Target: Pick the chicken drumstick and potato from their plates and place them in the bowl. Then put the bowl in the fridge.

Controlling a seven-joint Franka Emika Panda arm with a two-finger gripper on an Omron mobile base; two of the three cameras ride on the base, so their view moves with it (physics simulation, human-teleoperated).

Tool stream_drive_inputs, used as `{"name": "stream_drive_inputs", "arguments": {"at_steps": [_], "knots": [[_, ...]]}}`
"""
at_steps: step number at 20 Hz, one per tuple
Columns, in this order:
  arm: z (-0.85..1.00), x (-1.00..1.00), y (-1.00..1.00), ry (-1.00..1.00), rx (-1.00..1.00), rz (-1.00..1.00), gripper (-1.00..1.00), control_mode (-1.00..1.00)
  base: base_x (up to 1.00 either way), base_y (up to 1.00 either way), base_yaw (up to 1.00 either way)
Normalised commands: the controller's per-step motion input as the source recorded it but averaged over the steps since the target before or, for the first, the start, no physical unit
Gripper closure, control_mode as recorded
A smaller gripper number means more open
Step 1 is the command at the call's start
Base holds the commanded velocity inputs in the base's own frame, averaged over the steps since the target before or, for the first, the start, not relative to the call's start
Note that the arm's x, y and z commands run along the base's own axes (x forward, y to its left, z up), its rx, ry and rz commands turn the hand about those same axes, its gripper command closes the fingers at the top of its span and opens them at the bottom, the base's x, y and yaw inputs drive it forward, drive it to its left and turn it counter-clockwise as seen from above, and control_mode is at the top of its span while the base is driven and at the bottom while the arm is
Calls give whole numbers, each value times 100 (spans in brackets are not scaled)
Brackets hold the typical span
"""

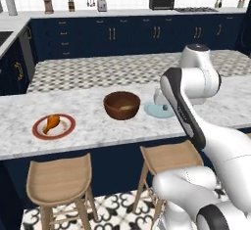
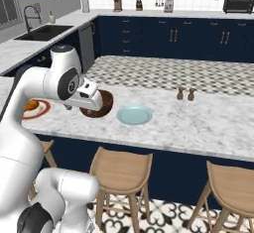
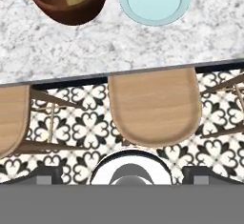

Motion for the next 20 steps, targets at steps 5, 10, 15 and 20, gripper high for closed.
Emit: {"name": "stream_drive_inputs", "arguments": {"at_steps": [5,10,15,20], "knots": [[0,0,0,0,0,0,-100,100,0,100,0],[0,0,0,0,0,0,-100,100,10,99,-5],[0,0,0,0,0,0,-100,100,27,76,-13],[0,0,0,0,0,0,-100,100,62,44,-6]]}}
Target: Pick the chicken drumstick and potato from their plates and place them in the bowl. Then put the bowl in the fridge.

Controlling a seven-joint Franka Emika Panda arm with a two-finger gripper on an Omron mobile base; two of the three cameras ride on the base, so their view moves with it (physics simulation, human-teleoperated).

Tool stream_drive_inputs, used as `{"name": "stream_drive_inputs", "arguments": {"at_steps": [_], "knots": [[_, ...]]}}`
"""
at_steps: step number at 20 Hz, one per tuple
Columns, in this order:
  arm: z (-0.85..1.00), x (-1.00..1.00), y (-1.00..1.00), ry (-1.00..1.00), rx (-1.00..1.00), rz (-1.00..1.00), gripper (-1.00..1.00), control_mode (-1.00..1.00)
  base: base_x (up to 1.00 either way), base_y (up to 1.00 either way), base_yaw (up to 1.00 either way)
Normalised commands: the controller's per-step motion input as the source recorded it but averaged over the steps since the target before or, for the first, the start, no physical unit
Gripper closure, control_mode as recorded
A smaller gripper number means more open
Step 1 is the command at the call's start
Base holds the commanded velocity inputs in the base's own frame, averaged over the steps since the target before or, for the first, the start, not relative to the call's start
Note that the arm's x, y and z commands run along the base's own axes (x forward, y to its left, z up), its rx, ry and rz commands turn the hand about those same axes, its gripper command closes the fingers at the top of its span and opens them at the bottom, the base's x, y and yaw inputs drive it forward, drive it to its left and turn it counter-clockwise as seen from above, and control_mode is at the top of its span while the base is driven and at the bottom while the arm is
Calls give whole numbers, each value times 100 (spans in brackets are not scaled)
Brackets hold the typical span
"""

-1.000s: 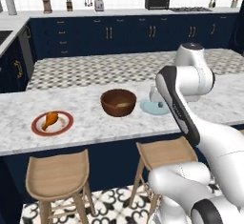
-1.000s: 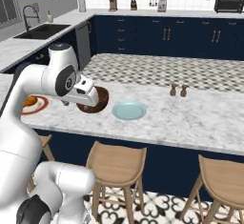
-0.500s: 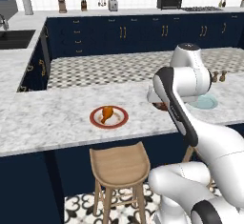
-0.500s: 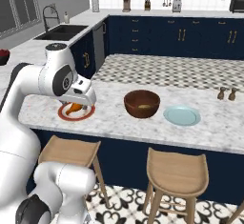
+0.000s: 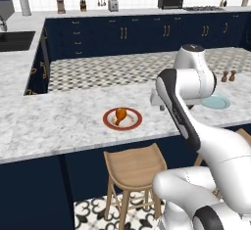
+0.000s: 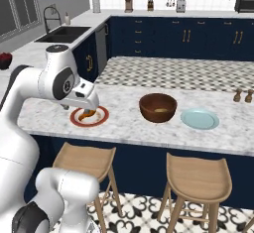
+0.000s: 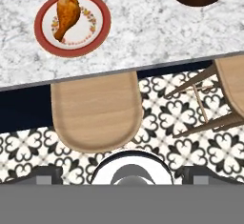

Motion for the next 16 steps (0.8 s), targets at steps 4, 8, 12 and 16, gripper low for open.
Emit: {"name": "stream_drive_inputs", "arguments": {"at_steps": [4,8,12,16], "knots": [[0,10,6,0,0,0,-100,-100,46,12,0],[-1,89,35,0,1,0,-100,-100,0,0,0],[-16,100,60,0,1,0,-100,-100,0,0,0],[-66,100,76,5,0,-3,-100,-100,0,0,0]]}}
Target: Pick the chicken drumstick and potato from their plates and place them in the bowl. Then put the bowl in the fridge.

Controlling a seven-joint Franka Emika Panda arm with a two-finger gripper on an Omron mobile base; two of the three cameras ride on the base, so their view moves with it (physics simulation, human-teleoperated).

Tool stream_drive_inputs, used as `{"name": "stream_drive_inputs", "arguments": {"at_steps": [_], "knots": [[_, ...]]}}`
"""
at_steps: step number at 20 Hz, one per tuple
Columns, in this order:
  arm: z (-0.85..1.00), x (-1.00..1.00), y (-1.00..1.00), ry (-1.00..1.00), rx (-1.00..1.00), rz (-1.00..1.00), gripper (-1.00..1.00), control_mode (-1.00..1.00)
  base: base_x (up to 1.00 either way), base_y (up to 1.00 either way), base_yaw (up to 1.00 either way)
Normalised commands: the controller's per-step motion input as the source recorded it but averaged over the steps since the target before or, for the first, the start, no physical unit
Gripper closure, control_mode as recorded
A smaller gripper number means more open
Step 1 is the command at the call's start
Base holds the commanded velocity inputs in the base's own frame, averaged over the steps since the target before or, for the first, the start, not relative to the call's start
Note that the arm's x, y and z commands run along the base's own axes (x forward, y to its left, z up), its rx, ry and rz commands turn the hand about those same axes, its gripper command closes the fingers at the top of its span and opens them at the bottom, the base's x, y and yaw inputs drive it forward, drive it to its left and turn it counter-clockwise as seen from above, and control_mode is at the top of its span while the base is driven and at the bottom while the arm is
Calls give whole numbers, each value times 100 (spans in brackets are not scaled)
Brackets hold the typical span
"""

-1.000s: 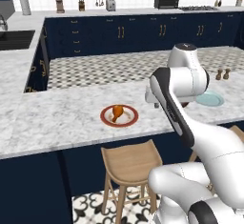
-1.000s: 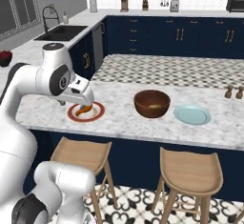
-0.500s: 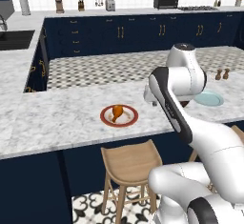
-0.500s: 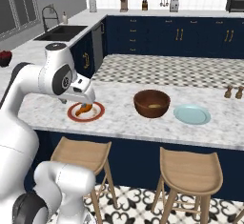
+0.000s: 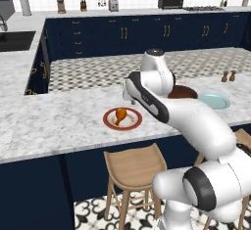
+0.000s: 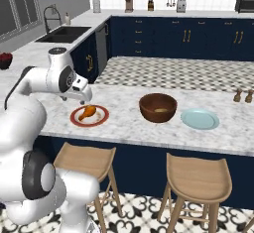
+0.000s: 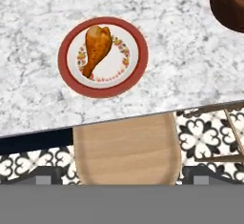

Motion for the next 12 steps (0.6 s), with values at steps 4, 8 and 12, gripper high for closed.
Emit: {"name": "stream_drive_inputs", "arguments": {"at_steps": [4,8,12], "knots": [[-76,100,11,10,0,-2,-100,-100,0,0,0],[-73,100,16,5,0,0,-100,-100,0,0,0],[-45,100,25,0,0,-1,-100,-100,0,0,0]]}}
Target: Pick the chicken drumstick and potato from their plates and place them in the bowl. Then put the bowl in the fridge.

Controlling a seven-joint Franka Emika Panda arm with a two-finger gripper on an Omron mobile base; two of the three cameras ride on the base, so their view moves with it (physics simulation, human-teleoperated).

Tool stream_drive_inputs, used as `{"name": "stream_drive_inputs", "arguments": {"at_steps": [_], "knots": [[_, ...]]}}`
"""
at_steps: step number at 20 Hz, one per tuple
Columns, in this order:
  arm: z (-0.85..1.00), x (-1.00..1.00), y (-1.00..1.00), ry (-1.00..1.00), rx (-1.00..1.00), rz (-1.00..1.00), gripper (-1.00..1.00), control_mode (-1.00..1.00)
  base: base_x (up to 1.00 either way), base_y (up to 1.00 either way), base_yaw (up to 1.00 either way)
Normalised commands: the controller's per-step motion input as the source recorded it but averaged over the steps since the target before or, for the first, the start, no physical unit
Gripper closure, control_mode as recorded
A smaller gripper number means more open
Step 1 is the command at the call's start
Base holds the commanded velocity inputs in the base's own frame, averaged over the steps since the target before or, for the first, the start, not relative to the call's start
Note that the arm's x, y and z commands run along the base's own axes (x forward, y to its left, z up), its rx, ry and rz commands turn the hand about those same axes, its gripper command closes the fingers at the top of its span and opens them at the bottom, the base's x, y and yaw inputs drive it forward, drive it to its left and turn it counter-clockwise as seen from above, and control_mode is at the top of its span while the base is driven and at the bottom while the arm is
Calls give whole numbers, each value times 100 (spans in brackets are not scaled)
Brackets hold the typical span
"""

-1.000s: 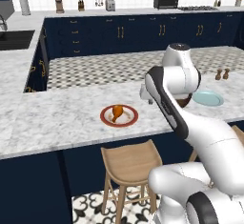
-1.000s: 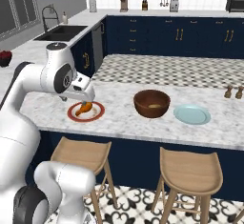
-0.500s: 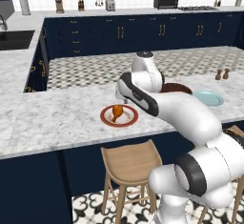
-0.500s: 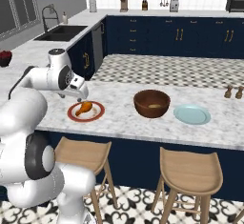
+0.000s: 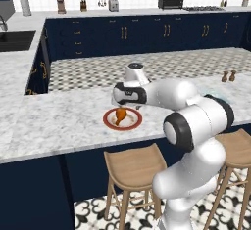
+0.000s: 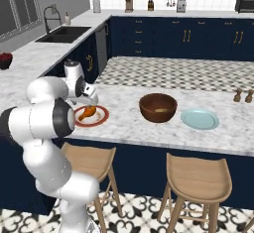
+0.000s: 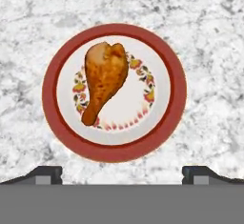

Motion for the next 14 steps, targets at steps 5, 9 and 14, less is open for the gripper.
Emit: {"name": "stream_drive_inputs", "arguments": {"at_steps": [5,9,14], "knots": [[-38,92,29,0,0,-4,-100,-100,0,0,0],[-56,83,25,0,0,-1,-100,-100,0,0,0],[-67,29,-19,8,0,0,-100,-100,0,0,0]]}}
